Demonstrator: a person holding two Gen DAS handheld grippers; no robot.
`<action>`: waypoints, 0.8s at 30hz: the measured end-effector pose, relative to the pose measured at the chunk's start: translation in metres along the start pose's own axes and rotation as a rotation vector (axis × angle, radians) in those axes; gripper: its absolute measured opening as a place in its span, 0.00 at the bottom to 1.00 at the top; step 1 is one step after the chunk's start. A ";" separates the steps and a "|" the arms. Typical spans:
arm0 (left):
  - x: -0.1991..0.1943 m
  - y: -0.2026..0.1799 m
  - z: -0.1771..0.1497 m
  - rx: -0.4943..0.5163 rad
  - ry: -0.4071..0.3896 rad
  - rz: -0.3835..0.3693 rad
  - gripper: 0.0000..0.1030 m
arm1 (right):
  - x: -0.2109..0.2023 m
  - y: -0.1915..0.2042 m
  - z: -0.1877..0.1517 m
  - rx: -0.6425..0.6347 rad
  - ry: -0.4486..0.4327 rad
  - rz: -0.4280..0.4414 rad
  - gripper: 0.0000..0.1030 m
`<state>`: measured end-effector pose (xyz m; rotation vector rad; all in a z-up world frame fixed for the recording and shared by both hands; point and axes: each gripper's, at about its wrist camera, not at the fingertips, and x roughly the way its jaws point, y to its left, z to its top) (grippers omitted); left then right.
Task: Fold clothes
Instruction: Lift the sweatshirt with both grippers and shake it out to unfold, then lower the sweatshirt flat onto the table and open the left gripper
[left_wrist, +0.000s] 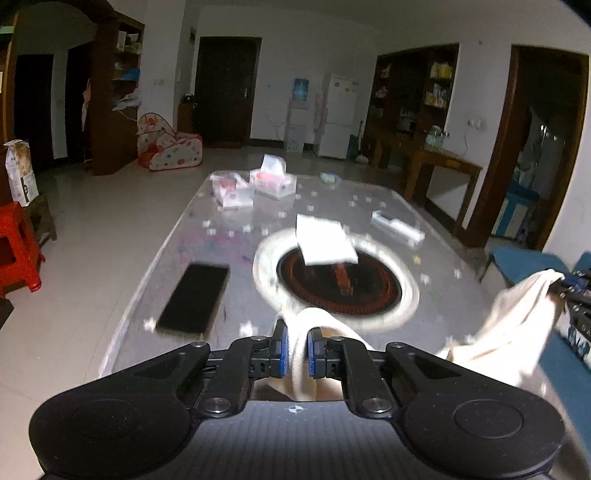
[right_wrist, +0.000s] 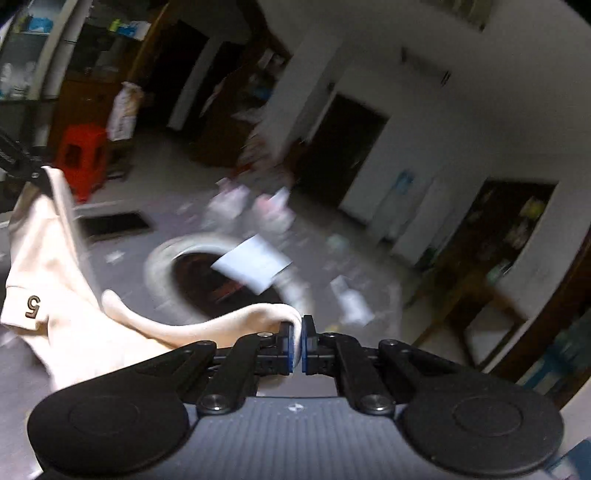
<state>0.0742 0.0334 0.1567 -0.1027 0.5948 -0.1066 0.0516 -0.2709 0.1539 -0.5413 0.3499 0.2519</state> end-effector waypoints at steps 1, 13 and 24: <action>0.001 0.000 0.012 -0.005 -0.014 0.000 0.11 | 0.002 -0.008 0.009 -0.009 -0.016 -0.027 0.03; -0.034 -0.001 0.087 0.008 -0.150 -0.016 0.11 | -0.016 -0.074 0.079 0.009 -0.168 -0.172 0.03; -0.055 0.010 -0.059 0.001 0.119 -0.100 0.11 | -0.078 -0.021 -0.029 -0.017 0.026 0.063 0.03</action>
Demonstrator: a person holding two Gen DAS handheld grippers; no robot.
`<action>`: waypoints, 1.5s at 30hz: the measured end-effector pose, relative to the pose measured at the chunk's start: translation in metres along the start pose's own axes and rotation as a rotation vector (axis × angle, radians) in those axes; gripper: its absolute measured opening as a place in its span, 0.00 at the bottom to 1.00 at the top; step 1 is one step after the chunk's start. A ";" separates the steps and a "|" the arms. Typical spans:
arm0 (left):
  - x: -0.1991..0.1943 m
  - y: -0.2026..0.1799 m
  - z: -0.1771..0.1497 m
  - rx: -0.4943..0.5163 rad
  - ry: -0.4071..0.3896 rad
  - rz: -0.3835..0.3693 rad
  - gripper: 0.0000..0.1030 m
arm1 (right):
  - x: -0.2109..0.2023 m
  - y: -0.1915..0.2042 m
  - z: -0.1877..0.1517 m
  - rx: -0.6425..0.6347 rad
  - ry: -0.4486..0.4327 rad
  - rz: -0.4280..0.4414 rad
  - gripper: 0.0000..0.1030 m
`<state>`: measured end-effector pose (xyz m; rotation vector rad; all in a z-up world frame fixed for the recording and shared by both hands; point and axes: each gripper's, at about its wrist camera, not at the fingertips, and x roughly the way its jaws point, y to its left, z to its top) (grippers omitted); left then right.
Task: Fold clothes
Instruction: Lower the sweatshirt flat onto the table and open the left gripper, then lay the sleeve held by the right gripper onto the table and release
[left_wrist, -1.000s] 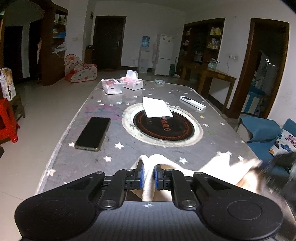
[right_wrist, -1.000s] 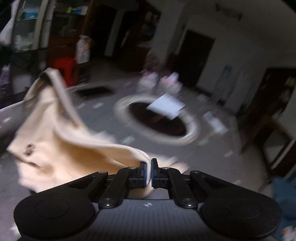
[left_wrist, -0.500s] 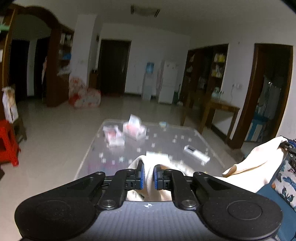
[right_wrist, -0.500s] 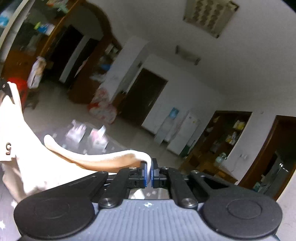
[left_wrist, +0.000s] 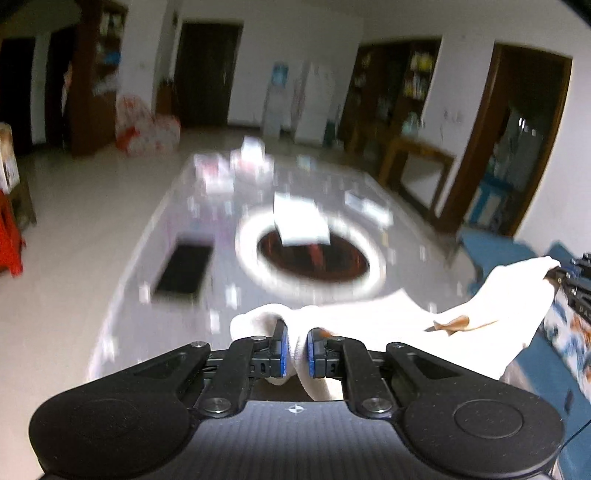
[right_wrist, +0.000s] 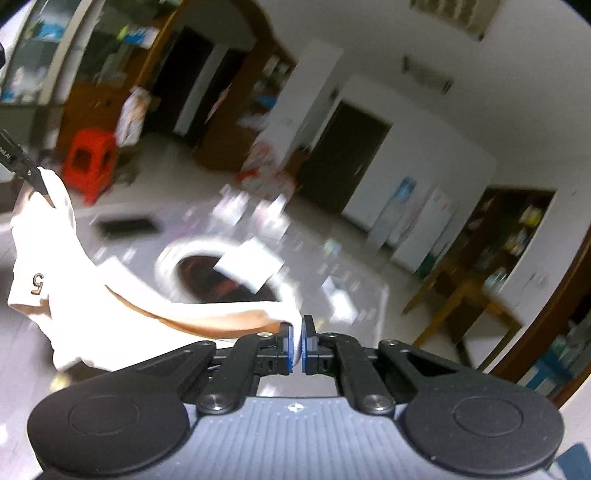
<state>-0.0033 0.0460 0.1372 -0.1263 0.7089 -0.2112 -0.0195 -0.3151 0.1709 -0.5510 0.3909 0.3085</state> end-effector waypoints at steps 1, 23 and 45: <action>0.001 0.000 -0.017 -0.004 0.032 -0.004 0.11 | -0.004 0.008 -0.012 -0.002 0.025 0.019 0.03; -0.029 0.014 -0.128 -0.030 0.142 0.067 0.43 | -0.078 0.064 -0.129 0.002 0.300 0.294 0.35; 0.027 -0.085 -0.152 0.080 0.162 -0.287 0.39 | -0.018 0.148 -0.116 0.101 0.178 0.469 0.18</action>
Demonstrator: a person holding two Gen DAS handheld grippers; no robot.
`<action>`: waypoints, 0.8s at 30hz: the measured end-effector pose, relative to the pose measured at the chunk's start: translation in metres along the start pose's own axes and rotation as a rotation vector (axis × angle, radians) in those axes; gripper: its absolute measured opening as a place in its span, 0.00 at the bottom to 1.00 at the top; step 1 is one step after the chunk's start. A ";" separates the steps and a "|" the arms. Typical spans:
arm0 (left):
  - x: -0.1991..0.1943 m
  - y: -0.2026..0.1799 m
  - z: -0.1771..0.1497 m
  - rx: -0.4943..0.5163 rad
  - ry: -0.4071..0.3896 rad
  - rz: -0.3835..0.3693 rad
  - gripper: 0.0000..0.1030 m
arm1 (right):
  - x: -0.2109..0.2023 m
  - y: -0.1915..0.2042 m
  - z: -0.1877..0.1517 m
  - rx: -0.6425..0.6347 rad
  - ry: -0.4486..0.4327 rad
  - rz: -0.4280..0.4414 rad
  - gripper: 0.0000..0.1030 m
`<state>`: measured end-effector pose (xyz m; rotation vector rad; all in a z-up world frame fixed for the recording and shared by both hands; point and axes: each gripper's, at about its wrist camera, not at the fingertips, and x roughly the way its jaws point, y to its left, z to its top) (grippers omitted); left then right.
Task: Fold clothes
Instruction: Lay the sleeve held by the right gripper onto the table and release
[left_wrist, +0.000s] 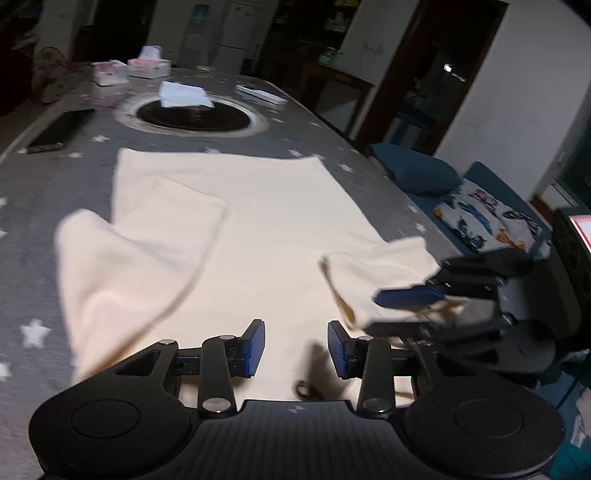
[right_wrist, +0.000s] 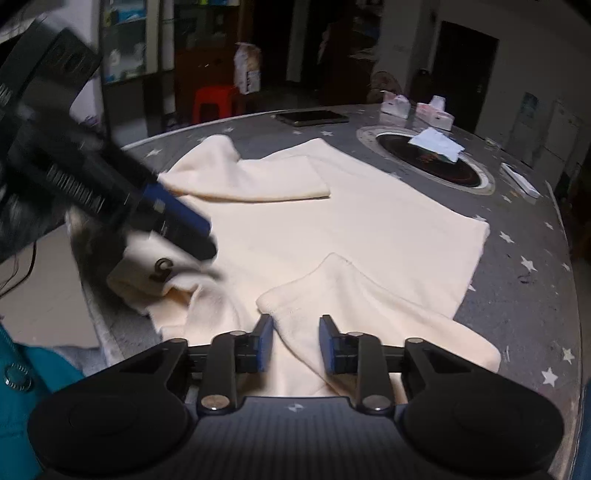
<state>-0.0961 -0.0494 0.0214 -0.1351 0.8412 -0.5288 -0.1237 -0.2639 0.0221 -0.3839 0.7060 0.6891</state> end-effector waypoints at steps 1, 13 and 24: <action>0.002 -0.002 -0.003 0.001 0.003 -0.010 0.39 | 0.000 0.000 -0.001 -0.003 -0.002 -0.018 0.11; 0.003 -0.001 -0.011 -0.006 -0.011 -0.025 0.40 | -0.045 -0.035 -0.009 0.116 -0.119 -0.247 0.02; 0.004 -0.001 -0.012 -0.009 -0.015 -0.023 0.40 | -0.096 -0.108 -0.046 0.333 -0.134 -0.606 0.02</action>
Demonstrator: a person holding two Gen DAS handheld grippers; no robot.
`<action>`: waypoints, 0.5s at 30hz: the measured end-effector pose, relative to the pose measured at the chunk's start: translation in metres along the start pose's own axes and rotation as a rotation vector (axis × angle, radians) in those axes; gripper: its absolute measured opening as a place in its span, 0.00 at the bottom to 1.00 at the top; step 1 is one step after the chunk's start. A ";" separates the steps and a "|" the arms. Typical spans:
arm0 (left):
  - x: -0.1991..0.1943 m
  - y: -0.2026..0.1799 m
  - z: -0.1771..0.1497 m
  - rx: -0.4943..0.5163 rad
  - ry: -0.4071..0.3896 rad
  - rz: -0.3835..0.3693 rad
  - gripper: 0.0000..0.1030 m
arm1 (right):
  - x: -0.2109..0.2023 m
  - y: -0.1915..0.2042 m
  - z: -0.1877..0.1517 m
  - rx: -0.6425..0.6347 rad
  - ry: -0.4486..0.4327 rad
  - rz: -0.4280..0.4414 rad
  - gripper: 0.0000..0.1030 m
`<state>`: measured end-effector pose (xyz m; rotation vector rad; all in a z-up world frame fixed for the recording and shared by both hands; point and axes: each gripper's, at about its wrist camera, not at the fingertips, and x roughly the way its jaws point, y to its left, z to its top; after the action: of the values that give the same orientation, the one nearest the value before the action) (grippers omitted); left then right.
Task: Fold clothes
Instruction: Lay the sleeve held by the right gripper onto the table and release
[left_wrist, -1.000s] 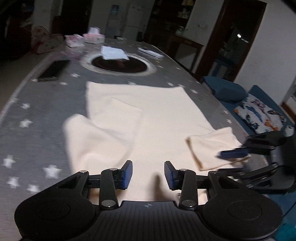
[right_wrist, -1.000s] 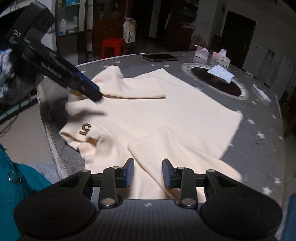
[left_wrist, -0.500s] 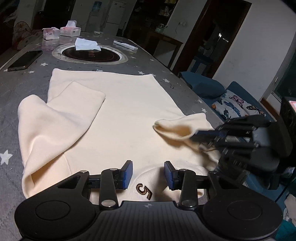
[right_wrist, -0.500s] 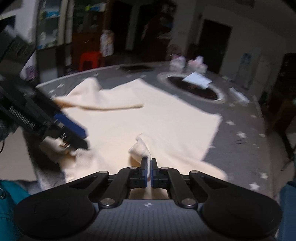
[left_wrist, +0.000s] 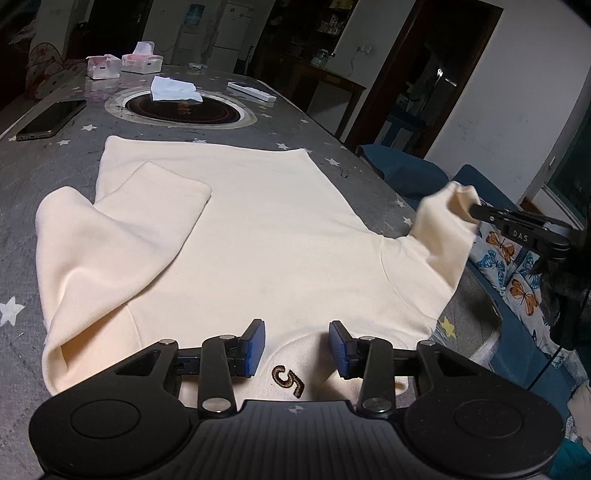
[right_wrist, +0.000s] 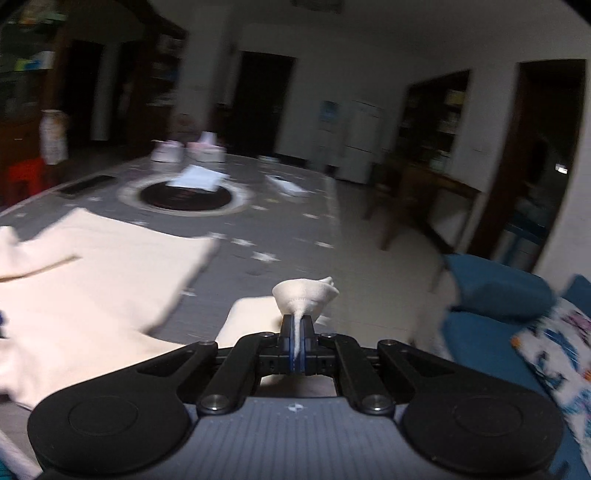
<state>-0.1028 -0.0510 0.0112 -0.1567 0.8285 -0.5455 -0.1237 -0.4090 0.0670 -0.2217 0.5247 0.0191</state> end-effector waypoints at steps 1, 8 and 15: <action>0.000 0.000 0.000 0.001 0.000 0.000 0.40 | 0.001 -0.006 -0.003 0.011 0.009 -0.028 0.02; 0.001 0.000 0.001 0.005 0.004 0.004 0.41 | 0.017 -0.022 -0.018 0.055 0.079 -0.104 0.08; 0.001 -0.002 0.004 0.017 0.017 0.011 0.42 | 0.022 -0.005 -0.018 0.060 0.075 -0.028 0.31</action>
<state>-0.0998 -0.0533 0.0143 -0.1325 0.8409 -0.5440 -0.1137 -0.4187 0.0418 -0.1716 0.5957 -0.0319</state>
